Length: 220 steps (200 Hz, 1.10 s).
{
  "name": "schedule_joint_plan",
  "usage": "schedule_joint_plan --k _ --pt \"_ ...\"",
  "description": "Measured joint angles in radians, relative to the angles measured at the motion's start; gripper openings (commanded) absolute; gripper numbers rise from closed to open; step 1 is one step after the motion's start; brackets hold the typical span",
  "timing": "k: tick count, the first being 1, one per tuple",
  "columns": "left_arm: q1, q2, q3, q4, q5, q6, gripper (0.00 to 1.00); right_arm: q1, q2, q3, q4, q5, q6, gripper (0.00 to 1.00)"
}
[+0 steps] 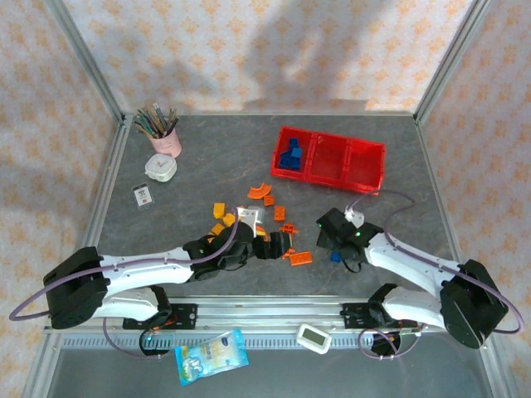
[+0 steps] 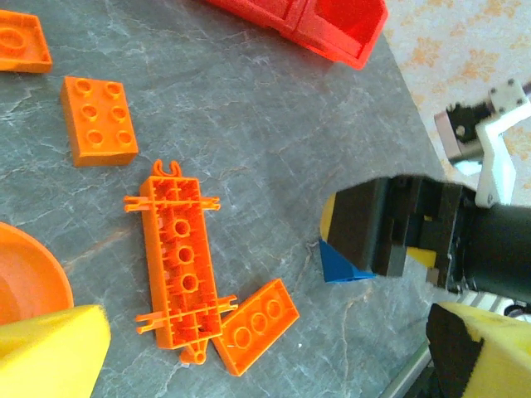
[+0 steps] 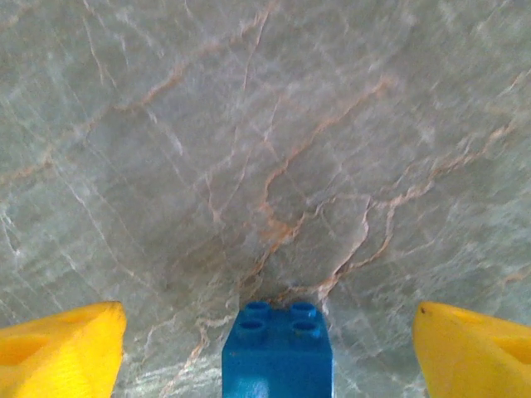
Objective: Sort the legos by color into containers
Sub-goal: Pick up the lego from the bottom-right of the table.
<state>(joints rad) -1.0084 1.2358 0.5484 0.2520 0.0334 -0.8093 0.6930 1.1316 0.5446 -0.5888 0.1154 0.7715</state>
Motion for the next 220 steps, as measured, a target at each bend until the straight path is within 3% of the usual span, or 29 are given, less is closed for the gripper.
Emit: schedule_joint_plan --k 169,220 --pt "-0.006 0.012 0.000 0.003 -0.045 -0.013 0.99 0.011 0.070 -0.045 0.116 -0.032 -0.028 0.35" --pt "-0.006 -0.001 -0.001 0.006 -0.066 -0.016 0.99 0.011 0.069 0.008 0.111 -0.029 -0.078 0.29"
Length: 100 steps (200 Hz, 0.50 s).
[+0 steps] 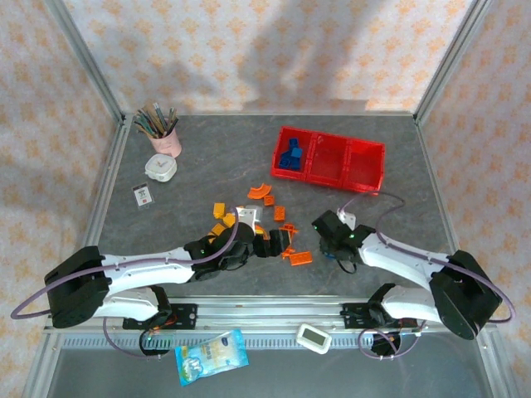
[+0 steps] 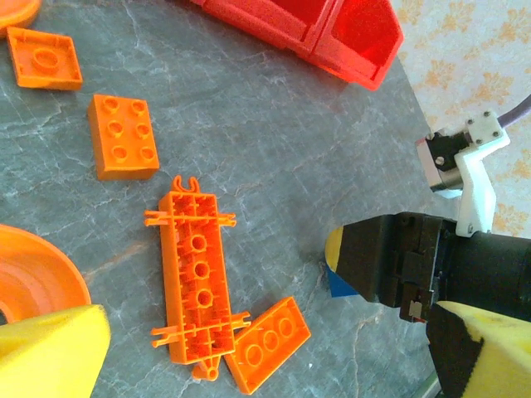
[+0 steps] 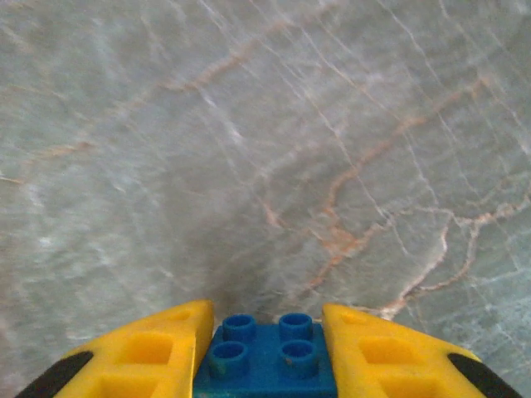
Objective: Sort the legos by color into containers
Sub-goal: Pick up the lego from the bottom-right of the table, then place the lego in the container.
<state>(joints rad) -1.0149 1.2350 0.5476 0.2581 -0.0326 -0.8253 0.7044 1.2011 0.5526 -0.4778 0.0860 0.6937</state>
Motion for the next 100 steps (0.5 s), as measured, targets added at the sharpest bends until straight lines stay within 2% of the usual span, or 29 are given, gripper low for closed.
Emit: schedule_joint_plan --k 46,100 --pt "0.026 -0.068 0.000 -0.012 -0.022 0.007 0.99 0.000 0.031 0.180 0.012 0.008 -0.069 0.29" --pt "0.160 -0.158 0.000 -0.055 -0.026 0.042 0.99 -0.013 0.235 0.467 0.105 0.003 -0.167 0.29"
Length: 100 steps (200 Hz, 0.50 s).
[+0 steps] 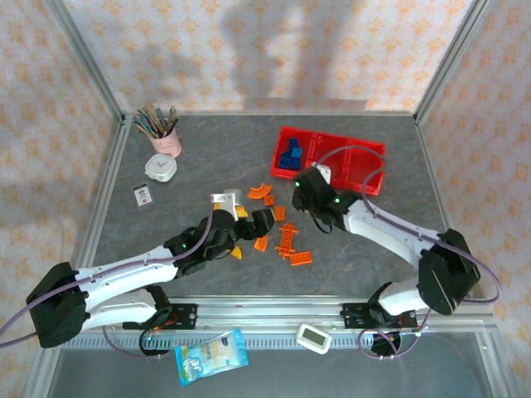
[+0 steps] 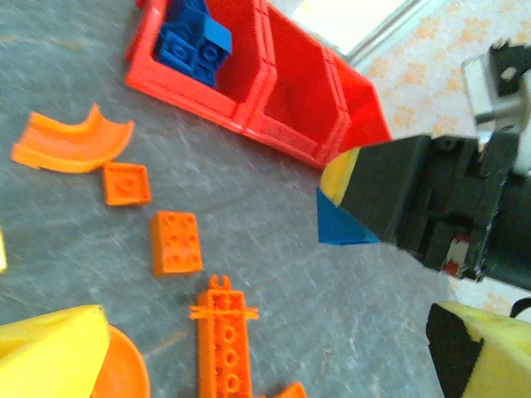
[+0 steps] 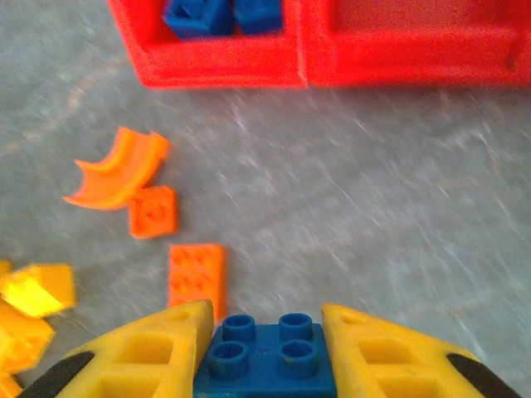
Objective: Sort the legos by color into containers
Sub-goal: Place the lego in the container.
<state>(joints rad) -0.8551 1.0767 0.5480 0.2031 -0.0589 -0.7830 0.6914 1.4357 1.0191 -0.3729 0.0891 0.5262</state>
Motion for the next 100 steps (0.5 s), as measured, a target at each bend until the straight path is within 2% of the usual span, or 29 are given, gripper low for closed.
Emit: schedule_joint_plan --k 66,100 --pt "0.169 0.000 0.007 -0.035 0.045 0.056 0.99 -0.122 0.369 0.346 0.071 -0.043 -0.111 0.27" --pt "0.210 0.032 0.021 -0.031 0.069 0.063 0.99 -0.176 0.561 0.556 0.058 -0.060 -0.158 0.27"
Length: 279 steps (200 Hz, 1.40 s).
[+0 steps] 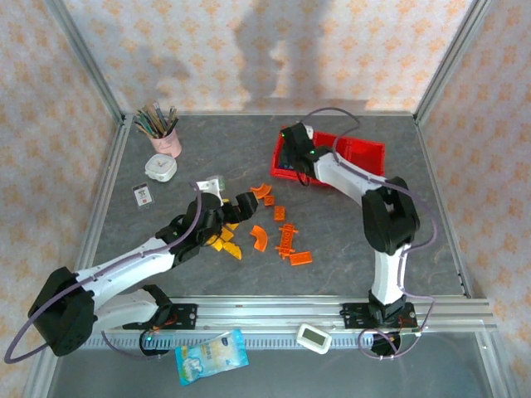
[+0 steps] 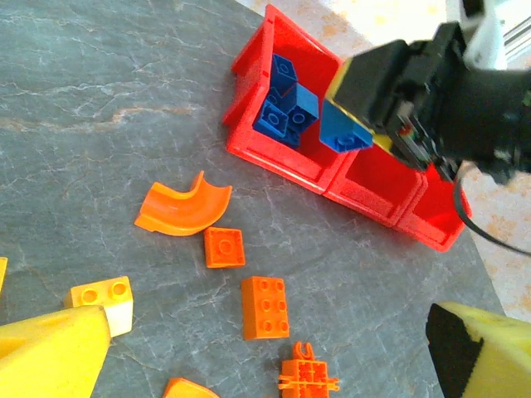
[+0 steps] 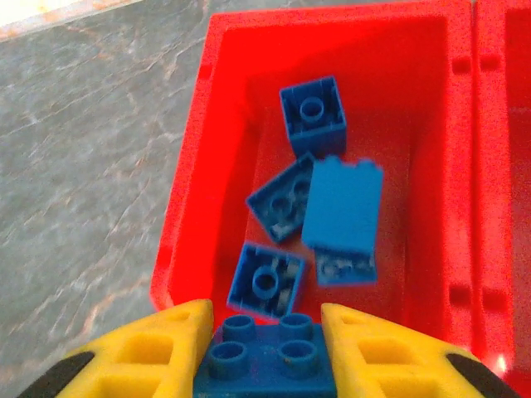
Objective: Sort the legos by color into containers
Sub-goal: Place the lego in the container, then pick up the lego from the bottom-center of the table.
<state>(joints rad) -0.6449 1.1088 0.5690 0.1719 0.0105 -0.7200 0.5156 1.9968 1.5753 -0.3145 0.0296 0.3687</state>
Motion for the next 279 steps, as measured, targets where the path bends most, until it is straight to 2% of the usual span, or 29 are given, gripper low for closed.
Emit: schedule_joint_plan --k 28,48,72,99,125,195,246,279 --pt "0.019 0.043 0.013 0.006 0.030 0.005 0.99 -0.032 0.144 0.173 -0.027 0.005 -0.038 0.29" --pt "0.026 0.064 0.020 0.012 0.040 0.008 0.99 -0.045 0.220 0.260 -0.047 0.006 -0.054 0.44" --pt "0.030 0.069 0.028 0.017 0.055 0.011 0.99 -0.055 0.264 0.314 -0.068 -0.001 -0.079 0.51" --pt "0.032 0.071 0.047 0.017 0.058 0.015 0.99 -0.060 0.253 0.308 -0.069 -0.015 -0.087 0.56" --pt "0.032 0.070 0.051 0.018 0.064 0.015 0.99 -0.056 0.166 0.213 -0.054 -0.039 -0.093 0.59" --pt "0.032 0.013 0.050 0.008 0.087 0.014 0.99 0.003 -0.222 -0.145 0.027 -0.045 -0.093 0.66" --pt "0.031 -0.074 -0.021 -0.005 0.098 -0.003 0.99 0.097 -0.325 -0.369 0.023 -0.034 -0.089 0.71" --pt "0.007 -0.110 -0.068 -0.008 0.103 -0.029 0.99 0.124 -0.407 -0.507 0.016 -0.026 -0.070 0.74"
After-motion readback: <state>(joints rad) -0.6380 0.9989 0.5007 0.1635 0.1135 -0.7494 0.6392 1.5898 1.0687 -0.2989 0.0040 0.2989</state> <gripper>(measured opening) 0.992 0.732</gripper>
